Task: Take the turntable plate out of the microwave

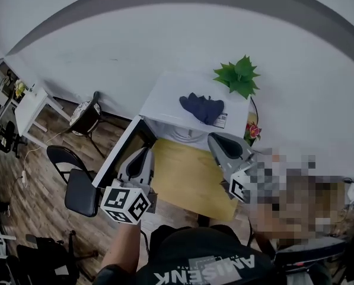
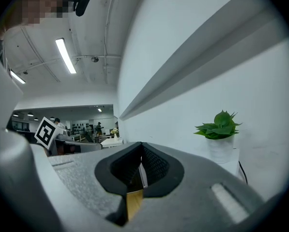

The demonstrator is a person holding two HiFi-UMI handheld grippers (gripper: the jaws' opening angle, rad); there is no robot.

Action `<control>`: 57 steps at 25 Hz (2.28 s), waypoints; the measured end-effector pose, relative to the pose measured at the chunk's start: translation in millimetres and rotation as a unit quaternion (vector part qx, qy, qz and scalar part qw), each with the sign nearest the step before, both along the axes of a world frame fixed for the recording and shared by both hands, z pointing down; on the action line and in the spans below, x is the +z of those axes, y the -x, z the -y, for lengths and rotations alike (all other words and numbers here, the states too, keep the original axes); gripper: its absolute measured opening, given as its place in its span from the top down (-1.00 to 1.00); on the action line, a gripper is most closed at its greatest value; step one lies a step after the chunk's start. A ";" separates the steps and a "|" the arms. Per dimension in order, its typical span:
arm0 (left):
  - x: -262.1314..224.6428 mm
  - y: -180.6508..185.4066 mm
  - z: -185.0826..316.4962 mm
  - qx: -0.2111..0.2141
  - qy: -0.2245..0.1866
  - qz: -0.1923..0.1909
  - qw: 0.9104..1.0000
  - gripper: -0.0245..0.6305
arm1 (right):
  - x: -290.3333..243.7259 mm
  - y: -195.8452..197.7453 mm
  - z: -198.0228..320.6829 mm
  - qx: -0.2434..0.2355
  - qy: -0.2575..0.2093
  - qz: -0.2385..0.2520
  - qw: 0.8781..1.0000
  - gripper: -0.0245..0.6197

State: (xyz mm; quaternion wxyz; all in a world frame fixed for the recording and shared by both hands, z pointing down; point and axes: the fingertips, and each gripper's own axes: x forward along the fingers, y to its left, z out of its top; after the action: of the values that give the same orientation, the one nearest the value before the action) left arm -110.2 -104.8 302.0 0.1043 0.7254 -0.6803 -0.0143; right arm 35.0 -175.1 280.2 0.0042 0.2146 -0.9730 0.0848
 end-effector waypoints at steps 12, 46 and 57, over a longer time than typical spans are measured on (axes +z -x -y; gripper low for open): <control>28.8 37.1 53.7 0.077 0.018 -0.057 0.995 0.90 | 21.3 32.9 28.3 0.073 0.034 -0.005 0.997 0.86; 284.2 65.1 119.9 0.086 0.249 -0.280 0.923 0.40 | 304.1 62.5 53.0 0.235 0.433 0.103 0.864 -0.03; 327.9 63.8 149.0 0.046 0.277 -0.339 0.898 0.19 | 349.3 90.2 75.9 0.273 0.506 0.160 0.802 -0.14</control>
State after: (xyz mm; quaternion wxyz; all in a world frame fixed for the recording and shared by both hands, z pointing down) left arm -174.1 -253.8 629.9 0.5260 0.6490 -0.5457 -0.0658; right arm -55.2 -251.0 629.5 -0.0671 0.4216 -0.6798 0.5963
